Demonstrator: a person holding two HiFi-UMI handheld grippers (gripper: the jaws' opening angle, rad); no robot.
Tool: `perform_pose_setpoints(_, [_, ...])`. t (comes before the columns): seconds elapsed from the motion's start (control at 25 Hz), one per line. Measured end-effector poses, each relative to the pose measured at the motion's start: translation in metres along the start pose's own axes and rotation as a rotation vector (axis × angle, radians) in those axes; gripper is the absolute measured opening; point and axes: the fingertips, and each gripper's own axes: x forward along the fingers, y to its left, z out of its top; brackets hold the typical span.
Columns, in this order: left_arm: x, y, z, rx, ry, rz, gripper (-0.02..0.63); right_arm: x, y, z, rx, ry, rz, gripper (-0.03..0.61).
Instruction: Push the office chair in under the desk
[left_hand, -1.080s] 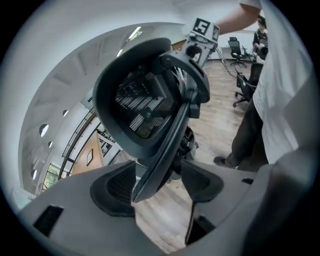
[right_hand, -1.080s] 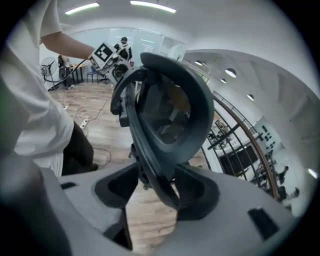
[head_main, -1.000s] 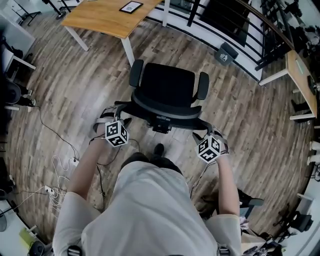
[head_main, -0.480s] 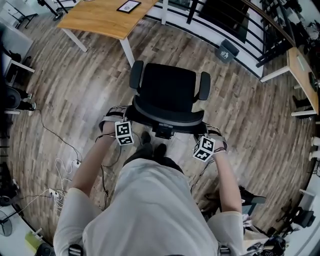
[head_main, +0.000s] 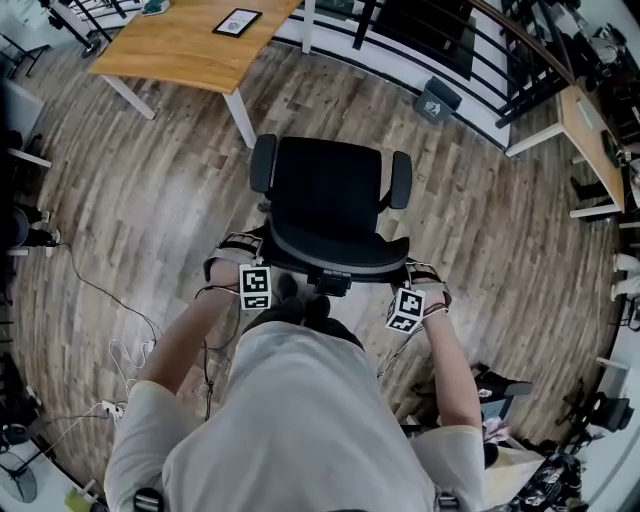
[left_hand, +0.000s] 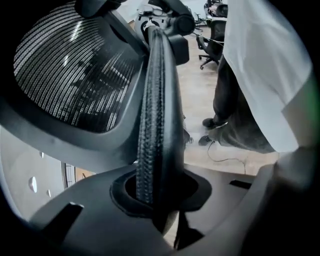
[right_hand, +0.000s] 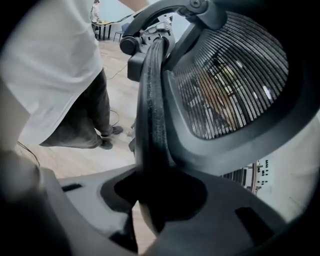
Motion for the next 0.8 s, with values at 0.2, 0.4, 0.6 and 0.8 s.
perform_pose_setpoints(0.2, [0.005, 0.005, -0.008, 0.027, -0.015, -0.006, 0.061, 0.003, 0.005, 0.008, 0.029, -0.001, 0.027, 0.101])
perform_pose_setpoints(0.4, [0.009, 0.018, -0.016, 0.047, -0.033, -0.009, 0.061, 0.005, -0.001, 0.016, 0.059, 0.002, 0.030, 0.098])
perform_pose_setpoints(0.6, [0.018, 0.032, -0.019, 0.064, -0.046, 0.006, 0.061, 0.010, -0.008, 0.017, 0.086, 0.028, 0.019, 0.098])
perform_pose_setpoints(0.8, [0.030, 0.057, -0.011, 0.076, -0.057, 0.018, 0.061, 0.019, -0.027, 0.003, 0.107, 0.066, -0.005, 0.098])
